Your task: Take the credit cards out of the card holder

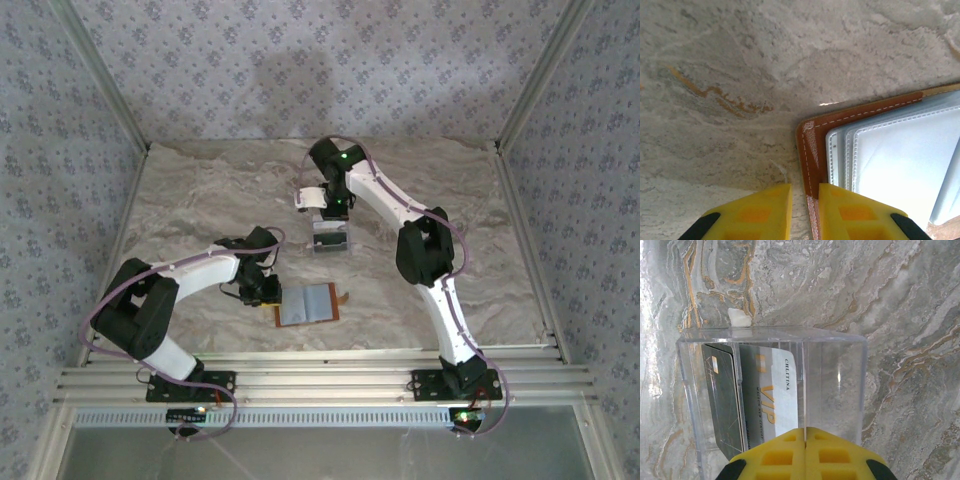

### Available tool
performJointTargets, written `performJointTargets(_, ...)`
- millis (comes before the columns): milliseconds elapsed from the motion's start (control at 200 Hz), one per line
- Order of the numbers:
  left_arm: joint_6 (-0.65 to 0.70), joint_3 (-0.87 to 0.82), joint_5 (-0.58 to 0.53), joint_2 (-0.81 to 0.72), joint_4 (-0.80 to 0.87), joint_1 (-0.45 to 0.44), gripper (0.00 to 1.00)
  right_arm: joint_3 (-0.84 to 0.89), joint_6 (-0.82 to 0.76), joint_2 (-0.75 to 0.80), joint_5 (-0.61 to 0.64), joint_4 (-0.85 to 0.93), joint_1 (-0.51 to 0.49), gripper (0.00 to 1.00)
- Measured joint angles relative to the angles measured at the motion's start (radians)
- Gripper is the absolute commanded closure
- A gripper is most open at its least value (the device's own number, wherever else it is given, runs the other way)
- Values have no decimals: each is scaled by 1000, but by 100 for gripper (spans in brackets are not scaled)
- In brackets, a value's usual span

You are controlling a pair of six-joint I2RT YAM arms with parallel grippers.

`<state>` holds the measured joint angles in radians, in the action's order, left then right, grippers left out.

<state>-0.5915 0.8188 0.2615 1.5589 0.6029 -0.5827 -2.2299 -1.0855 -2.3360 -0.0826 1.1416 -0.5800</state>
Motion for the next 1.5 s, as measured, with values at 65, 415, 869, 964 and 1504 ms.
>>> performJointTargets(65, 0, 0, 0, 0, 0, 0, 78, 0, 1, 0, 0, 4, 2, 82)
performJointTargets(415, 0, 0, 0, 0, 0, 0, 79, 0, 16, 0, 75, -68, 6, 61)
performJointTargets(869, -3, 0, -5, -1, 2, 0, 78, 34, 8, 4, 175, -209, 13, 60)
performJointTargets(964, -3, 0, -8, -1, 2, 0, 78, 81, 16, 23, 185, -239, 12, 59)
performJointTargets(1504, -4, 0, -10, -2, 2, -2, 78, 279, 39, 116, 208, -420, 3, 59)
